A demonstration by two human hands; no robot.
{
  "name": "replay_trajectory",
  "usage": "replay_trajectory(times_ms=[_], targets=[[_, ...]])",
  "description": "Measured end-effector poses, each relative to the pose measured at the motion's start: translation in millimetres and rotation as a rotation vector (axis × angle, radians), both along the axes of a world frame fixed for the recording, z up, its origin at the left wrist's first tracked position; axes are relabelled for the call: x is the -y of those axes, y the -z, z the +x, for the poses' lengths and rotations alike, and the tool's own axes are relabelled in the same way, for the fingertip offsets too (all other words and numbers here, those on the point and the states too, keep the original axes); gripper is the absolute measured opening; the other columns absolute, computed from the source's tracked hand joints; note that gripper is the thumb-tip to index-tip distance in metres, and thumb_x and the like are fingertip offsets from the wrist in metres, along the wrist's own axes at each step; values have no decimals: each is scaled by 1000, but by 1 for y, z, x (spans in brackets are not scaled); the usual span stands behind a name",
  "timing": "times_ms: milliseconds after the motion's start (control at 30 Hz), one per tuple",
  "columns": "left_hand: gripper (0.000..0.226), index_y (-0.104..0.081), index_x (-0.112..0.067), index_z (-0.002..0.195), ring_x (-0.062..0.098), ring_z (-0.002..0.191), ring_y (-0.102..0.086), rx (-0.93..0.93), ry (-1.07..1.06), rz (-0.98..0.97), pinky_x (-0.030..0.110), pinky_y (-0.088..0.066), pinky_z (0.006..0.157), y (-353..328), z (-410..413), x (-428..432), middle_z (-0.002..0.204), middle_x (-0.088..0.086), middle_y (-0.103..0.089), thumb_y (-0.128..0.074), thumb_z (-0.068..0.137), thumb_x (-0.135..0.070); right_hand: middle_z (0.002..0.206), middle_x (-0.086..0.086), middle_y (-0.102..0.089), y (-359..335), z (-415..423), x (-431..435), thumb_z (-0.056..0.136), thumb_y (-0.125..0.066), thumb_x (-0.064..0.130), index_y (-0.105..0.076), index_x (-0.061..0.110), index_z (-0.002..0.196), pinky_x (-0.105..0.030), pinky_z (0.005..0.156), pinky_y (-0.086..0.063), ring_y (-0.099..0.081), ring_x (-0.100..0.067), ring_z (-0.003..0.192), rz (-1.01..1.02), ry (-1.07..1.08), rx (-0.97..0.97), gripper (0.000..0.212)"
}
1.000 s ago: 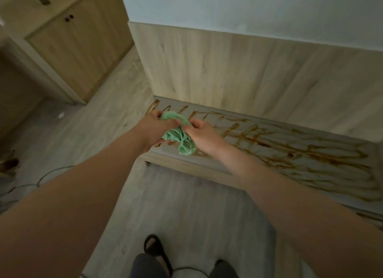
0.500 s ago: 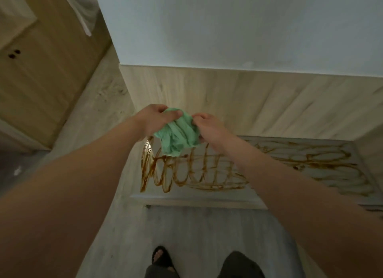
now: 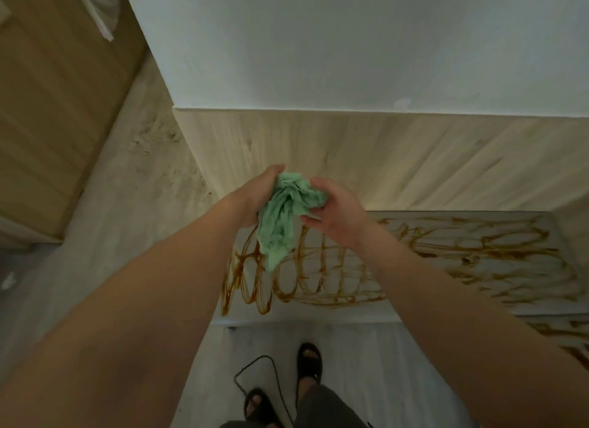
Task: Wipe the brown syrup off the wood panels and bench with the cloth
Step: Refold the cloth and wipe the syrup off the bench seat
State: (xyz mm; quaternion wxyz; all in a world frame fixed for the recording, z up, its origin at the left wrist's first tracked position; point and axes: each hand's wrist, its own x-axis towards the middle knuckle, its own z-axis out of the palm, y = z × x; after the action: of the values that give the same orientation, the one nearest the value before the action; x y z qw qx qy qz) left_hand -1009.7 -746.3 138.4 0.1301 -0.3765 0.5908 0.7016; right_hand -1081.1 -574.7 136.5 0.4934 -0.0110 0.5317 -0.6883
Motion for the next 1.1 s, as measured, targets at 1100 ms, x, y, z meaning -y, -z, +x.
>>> replay_trajectory(times_ms=[1100], targets=[[12,-59,-11,106,31,100,-67,-60,-17,94,48,-58,94,56,115,181,117,17,-66,-53,98,-16,131,-11,-63,68,152,159,109,-42,20,-43,21,139,-49,82,-63,-68,-30,111,271,582,-31,30]])
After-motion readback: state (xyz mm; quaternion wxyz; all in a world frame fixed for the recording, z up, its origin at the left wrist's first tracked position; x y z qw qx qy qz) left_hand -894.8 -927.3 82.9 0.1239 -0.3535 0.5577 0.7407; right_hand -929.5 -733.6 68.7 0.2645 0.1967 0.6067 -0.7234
